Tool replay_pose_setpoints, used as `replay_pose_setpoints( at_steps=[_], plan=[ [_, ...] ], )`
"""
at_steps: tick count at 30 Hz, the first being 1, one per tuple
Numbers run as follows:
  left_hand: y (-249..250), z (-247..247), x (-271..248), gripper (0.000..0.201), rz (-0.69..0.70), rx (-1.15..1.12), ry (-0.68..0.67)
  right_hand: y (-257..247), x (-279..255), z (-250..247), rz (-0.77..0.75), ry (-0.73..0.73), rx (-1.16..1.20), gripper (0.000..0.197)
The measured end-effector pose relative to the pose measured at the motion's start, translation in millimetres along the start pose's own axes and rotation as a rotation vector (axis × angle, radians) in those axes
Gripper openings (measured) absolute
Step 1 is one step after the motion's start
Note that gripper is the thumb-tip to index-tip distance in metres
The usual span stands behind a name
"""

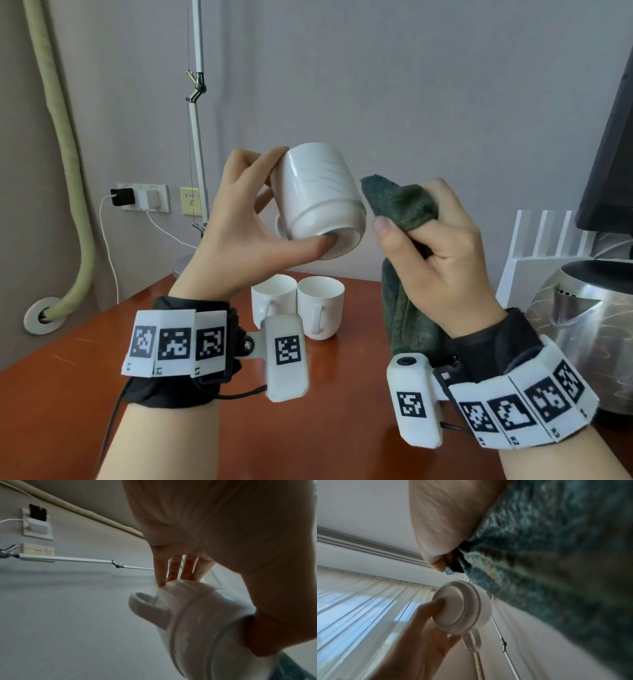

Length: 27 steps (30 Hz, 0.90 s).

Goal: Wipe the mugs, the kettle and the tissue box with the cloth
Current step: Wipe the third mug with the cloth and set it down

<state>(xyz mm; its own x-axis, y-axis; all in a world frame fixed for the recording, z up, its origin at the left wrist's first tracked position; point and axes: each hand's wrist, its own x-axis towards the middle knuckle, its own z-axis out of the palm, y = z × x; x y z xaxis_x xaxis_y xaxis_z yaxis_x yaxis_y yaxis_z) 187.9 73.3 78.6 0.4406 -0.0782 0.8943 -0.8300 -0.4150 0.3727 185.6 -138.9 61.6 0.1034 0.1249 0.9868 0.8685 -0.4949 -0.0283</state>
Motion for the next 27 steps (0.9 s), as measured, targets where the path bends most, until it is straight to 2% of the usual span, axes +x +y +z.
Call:
replay_pose_setpoints(
  at_steps=[2,7,13,15,20,24,27],
  plan=[
    [1.0,1.6,1.2,0.094,0.056,0.059,0.006,-4.4,-0.2,2.5,-0.029,-0.03,-0.034,0.043],
    [6.3,2.1,3.0,0.098,0.156,0.149,0.019,-13.7,2.0,0.9,-0.085,-0.102,-0.14,0.026],
    [11.3,0.5,4.5,0.096,0.201,0.194,0.031,-2.7,0.1,0.2,0.013,-0.046,-0.062,0.047],
    [11.2,-0.5,4.7,0.096,0.195,0.195,0.046,-1.5,-0.6,-0.8,0.011,-0.043,-0.054,0.046],
    [11.7,8.5,5.5,0.087,0.233,0.25,-0.002,-13.5,0.5,4.9,-0.066,-0.058,-0.098,0.029],
    [8.8,10.2,5.7,0.09,0.251,0.286,0.011,-4.8,0.4,0.9,-0.018,-0.023,-0.144,0.043],
    [7.6,8.0,6.1,0.088,0.236,0.294,0.022,-5.7,-1.0,0.5,-0.058,-0.039,-0.123,0.04]
  ],
)
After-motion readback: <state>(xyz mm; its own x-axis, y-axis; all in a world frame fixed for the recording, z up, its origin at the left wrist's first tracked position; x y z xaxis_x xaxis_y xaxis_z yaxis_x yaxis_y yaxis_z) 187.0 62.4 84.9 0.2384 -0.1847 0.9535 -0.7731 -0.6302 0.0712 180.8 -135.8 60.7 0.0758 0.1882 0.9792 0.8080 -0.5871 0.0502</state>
